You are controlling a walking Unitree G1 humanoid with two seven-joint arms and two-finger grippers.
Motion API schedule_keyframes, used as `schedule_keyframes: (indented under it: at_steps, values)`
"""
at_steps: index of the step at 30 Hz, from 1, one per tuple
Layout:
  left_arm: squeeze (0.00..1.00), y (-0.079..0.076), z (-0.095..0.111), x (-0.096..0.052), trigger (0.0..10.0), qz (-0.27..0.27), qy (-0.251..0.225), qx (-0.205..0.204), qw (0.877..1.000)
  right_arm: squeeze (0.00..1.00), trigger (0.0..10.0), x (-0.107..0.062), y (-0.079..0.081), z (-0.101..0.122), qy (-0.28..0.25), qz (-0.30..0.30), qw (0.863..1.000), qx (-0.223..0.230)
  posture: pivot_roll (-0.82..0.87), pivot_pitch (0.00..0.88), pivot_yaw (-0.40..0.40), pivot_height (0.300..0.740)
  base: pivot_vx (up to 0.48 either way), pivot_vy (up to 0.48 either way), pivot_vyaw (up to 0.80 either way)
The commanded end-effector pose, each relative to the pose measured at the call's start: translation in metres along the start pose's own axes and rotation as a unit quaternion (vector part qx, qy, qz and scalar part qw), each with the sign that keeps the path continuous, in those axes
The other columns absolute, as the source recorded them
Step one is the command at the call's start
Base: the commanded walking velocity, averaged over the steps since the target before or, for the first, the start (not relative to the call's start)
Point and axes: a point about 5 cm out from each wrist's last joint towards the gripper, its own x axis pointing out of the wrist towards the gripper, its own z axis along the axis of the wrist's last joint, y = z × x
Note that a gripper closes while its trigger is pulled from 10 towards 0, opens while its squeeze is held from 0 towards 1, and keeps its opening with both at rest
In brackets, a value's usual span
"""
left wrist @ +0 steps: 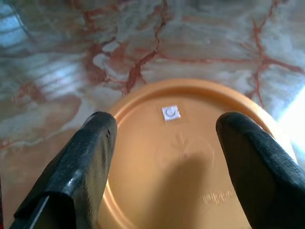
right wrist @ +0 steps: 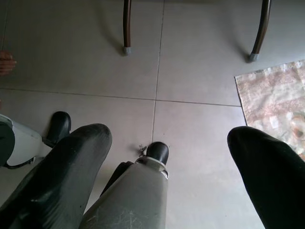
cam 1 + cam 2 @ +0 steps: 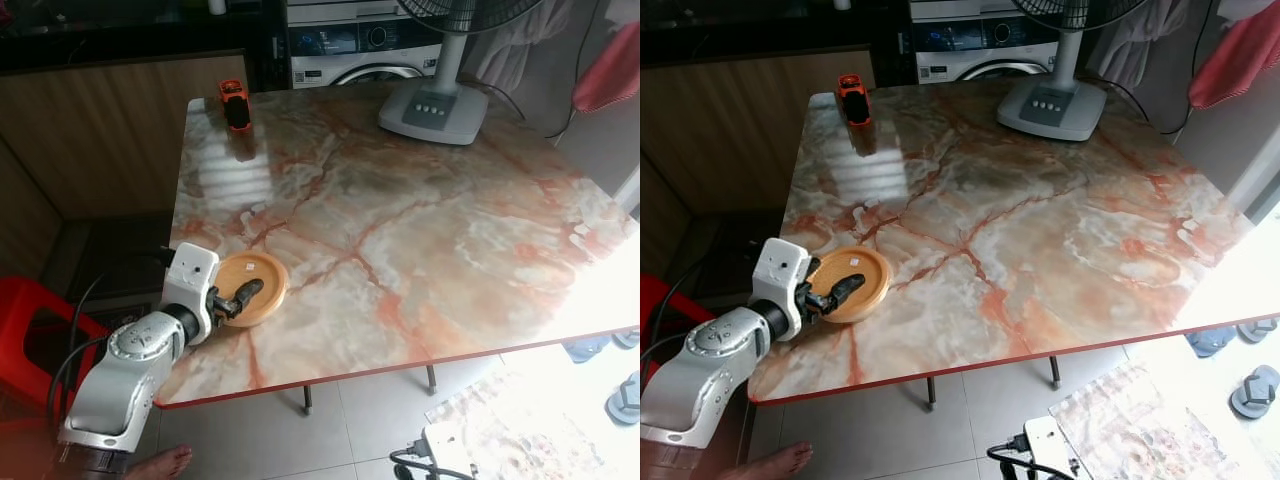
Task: Restocking fridge
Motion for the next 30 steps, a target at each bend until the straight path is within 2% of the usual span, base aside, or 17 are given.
schedule_keyframes:
  at_steps: [1,4,7,8,10,11,12,16,17,18,19,20,23,24,25,26,30]
  values:
    - [0.0,0.006,0.007,0.002,10.0,0.016,-0.022,0.013,1.0,0.0,10.0,0.0,0.001,-0.002,0.007,0.003,1.0,-0.002,0.07,0.062,0.001,0.74,0.0,0.0,0.0]
    - [0.0,0.009,0.014,0.005,10.0,0.029,-0.052,0.023,0.998,0.0,10.0,0.0,0.001,-0.002,0.007,0.004,1.0,-0.002,0.06,0.06,0.004,0.74,0.0,0.0,0.0]
    - [0.0,0.011,0.022,0.004,10.0,0.042,-0.081,0.014,0.996,0.0,10.0,0.0,0.001,-0.002,0.006,0.003,1.0,-0.001,0.06,0.06,0.004,0.74,0.0,0.0,0.0]
    - [0.0,0.012,0.028,0.002,10.0,0.06,-0.105,0.003,0.993,0.0,10.0,0.0,0.001,-0.002,0.006,0.003,1.0,0.0,0.07,0.06,0.005,0.74,0.0,0.0,0.0]
    - [0.0,0.013,0.029,0.001,10.0,0.094,-0.121,-0.008,0.988,0.0,10.0,0.0,0.001,-0.002,0.006,0.004,1.0,-0.001,0.07,0.06,0.005,0.74,0.0,0.0,0.0]
    - [0.0,0.016,0.024,0.0,10.0,0.156,-0.116,-0.011,0.981,0.0,10.0,0.0,0.002,-0.003,0.006,0.004,1.0,-0.002,0.07,0.061,0.005,0.74,0.0,0.0,0.0]
    - [0.0,0.017,0.019,-0.002,10.0,0.2,-0.12,-0.031,0.972,0.0,10.0,0.0,0.002,-0.003,0.007,0.004,1.0,-0.003,0.07,0.062,0.006,0.74,0.0,0.0,0.0]
    - [0.0,0.012,0.014,-0.005,10.0,0.226,-0.132,-0.067,0.963,0.0,10.0,0.0,0.003,-0.003,0.007,0.005,1.0,-0.003,0.07,0.063,0.008,0.74,0.0,0.0,0.0]
    - [0.0,0.008,0.011,-0.006,10.0,0.236,-0.134,-0.093,0.958,0.0,10.0,0.0,0.003,-0.003,0.007,0.005,1.0,-0.003,0.07,0.064,0.009,0.74,0.0,0.0,0.0]
    - [0.0,0.008,0.011,-0.006,10.0,0.236,-0.134,-0.093,0.958,0.0,10.0,0.0,0.003,-0.003,0.007,0.005,1.0,-0.003,0.07,0.064,0.009,0.74,0.0,0.0,0.0]
    - [0.0,0.007,0.009,-0.006,10.0,0.239,-0.135,-0.107,0.956,0.0,10.0,0.0,0.003,-0.003,0.007,0.005,1.0,-0.003,0.07,0.064,0.01,0.74,0.0,0.0,0.0]
    - [0.0,0.004,0.004,-0.005,10.0,0.236,-0.131,-0.139,0.953,0.0,10.0,0.0,0.004,-0.003,0.006,0.007,1.0,-0.004,0.07,0.063,0.012,0.74,0.0,0.0,0.0]
    - [0.0,0.001,-0.002,-0.004,10.0,0.228,-0.125,-0.17,0.951,0.0,10.0,0.001,0.005,-0.003,0.006,0.008,1.0,-0.005,0.07,0.062,0.016,0.74,0.0,0.0,0.0]
    - [0.25,0.0,-0.005,-0.004,10.0,0.226,-0.123,-0.177,0.95,0.0,10.0,0.001,0.005,-0.002,0.006,0.009,1.0,-0.008,0.07,0.062,0.017,0.74,0.0,0.0,0.0]
    - [0.25,0.0,-0.007,-0.004,10.0,0.229,-0.122,-0.184,0.948,0.0,10.0,0.001,0.006,-0.002,0.006,0.01,1.0,-0.01,0.07,0.062,0.018,0.74,0.0,0.0,0.0]
    - [1.0,0.001,-0.01,-0.005,10.0,0.232,-0.12,-0.199,0.945,0.0,10.0,0.001,0.006,-0.002,0.006,0.011,1.0,-0.011,0.07,0.063,0.019,0.74,0.0,0.0,0.0]
    - [1.0,0.002,-0.016,-0.009,10.0,0.235,-0.118,-0.23,0.937,0.0,10.0,0.001,0.006,-0.002,0.006,0.011,1.0,-0.01,0.08,0.063,0.019,0.74,0.0,0.0,0.0]
